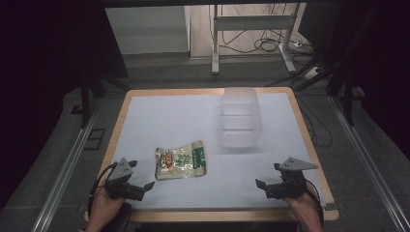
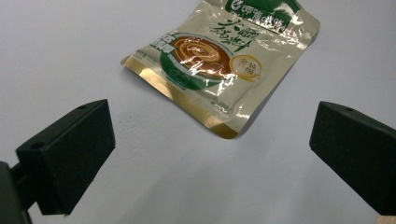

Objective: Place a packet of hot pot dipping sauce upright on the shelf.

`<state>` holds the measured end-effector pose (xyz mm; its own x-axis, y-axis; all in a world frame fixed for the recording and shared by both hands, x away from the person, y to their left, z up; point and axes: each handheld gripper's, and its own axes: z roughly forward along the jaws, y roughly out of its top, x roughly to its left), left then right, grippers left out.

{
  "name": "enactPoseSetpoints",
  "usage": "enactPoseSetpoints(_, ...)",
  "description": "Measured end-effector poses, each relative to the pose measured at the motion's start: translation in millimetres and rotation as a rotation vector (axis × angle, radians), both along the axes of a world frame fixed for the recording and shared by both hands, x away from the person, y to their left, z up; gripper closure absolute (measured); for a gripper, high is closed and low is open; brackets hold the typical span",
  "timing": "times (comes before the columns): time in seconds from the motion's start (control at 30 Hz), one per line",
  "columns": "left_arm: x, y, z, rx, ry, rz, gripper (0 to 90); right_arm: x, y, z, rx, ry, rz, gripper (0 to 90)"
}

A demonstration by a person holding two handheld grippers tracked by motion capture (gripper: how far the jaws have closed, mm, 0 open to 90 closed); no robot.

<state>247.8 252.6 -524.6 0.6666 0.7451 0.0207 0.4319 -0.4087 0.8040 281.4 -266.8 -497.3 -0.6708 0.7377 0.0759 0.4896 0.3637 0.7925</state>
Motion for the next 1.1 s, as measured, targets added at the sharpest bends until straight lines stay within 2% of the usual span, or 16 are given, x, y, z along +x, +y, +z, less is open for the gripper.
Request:
enactPoseSetpoints(0.13, -0.3, -0.2, 0.5, -0.018, -0.001, -0.013, 0.0, 2.3, -1.3, -3.6, 0.011, 0.012, 0.001, 2.5)
enactPoseSetpoints(0.37, 0.0, -1.0, 0.1, -0.009, 0.004, -0.011, 0.0, 4.3, -1.2, -6.8, 0.017, 0.042, 0.001, 2.4)
enactPoseSetpoints(0.5, 0.0, -0.5, 0.0, -0.007, 0.005, -0.006, 0.0, 4.9, 0.3, -7.0, 0.003, 0.026, 0.008, 2.4)
enactPoseSetpoints(0.83, -0.8, -2.0, 0.1, 0.013, -0.002, -0.011, 0.0, 6.2, 3.8, -5.1, 0.016, 0.008, 0.005, 2.3)
enactPoseSetpoints(1.1, -0.9, -1.6, 0.2, 0.014, -0.003, -0.012, 0.0, 9.2, 10.5, -3.6, 0.002, -0.008, 0.032, 2.6)
